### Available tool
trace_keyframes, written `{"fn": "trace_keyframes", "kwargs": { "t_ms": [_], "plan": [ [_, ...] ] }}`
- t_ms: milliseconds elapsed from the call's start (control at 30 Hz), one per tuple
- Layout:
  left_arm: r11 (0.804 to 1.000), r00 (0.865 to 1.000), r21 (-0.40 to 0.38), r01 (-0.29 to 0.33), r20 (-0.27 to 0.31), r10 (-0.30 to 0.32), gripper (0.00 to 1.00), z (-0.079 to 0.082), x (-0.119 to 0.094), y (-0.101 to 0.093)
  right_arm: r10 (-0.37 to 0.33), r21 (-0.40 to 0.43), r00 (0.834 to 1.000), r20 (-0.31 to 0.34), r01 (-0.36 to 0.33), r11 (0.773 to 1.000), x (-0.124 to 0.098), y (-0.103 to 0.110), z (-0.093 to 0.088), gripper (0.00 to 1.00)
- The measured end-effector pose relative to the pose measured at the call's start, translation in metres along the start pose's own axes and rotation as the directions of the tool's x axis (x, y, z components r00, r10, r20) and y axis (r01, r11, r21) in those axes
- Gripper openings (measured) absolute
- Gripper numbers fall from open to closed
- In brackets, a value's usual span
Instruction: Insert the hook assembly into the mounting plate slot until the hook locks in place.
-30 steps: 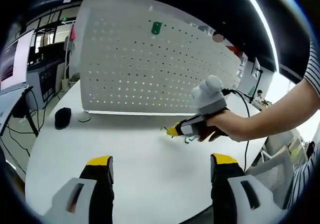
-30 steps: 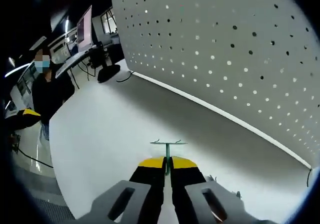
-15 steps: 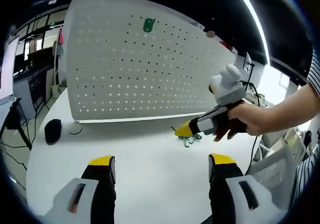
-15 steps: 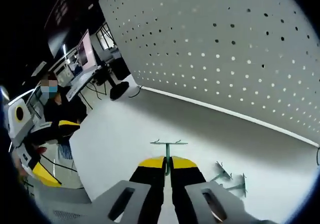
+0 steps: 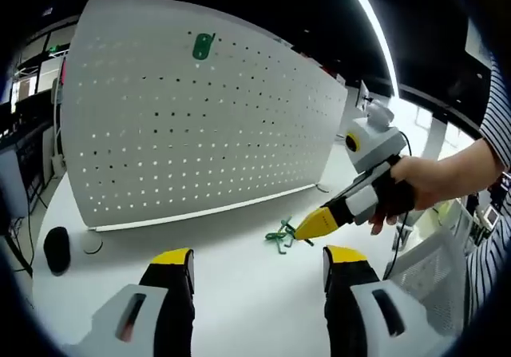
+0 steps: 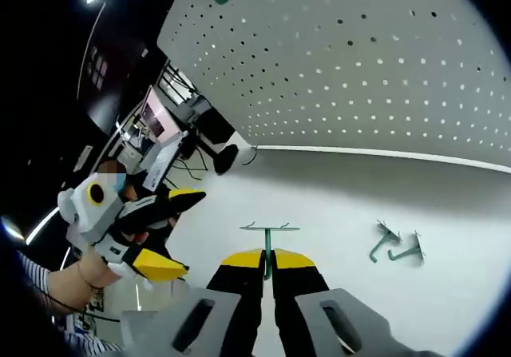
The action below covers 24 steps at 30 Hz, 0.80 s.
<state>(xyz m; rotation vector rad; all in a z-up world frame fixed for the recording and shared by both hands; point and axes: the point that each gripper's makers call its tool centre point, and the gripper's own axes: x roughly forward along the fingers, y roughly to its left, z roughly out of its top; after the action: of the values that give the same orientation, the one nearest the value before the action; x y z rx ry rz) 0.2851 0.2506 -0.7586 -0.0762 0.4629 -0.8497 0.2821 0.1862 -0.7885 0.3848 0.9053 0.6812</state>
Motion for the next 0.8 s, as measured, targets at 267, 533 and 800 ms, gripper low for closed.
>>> {"fn": "trace_keyframes", "kwargs": {
  "t_ms": [267,533,800],
  "plan": [
    [0.991,0.992,0.048,0.127,0.015,-0.128,0.53,0.009,0.007,-0.022,0.112,0.093,0.994,-0.014,-0.11,0.99,-0.013,0.024,-0.006,0.0],
    [0.972,0.972,0.049,0.23,0.026,-0.232,0.43,0.018,0.012,-0.039,0.212,0.158,0.977,-0.035,-0.204,0.966,-0.02,0.041,-0.014,0.0],
    [0.95,0.95,0.083,0.302,0.057,-0.307,0.31,0.031,0.01,-0.056,0.291,0.216,0.957,-0.02,-0.28,0.936,-0.028,0.055,-0.01,0.0]
  ]
}}
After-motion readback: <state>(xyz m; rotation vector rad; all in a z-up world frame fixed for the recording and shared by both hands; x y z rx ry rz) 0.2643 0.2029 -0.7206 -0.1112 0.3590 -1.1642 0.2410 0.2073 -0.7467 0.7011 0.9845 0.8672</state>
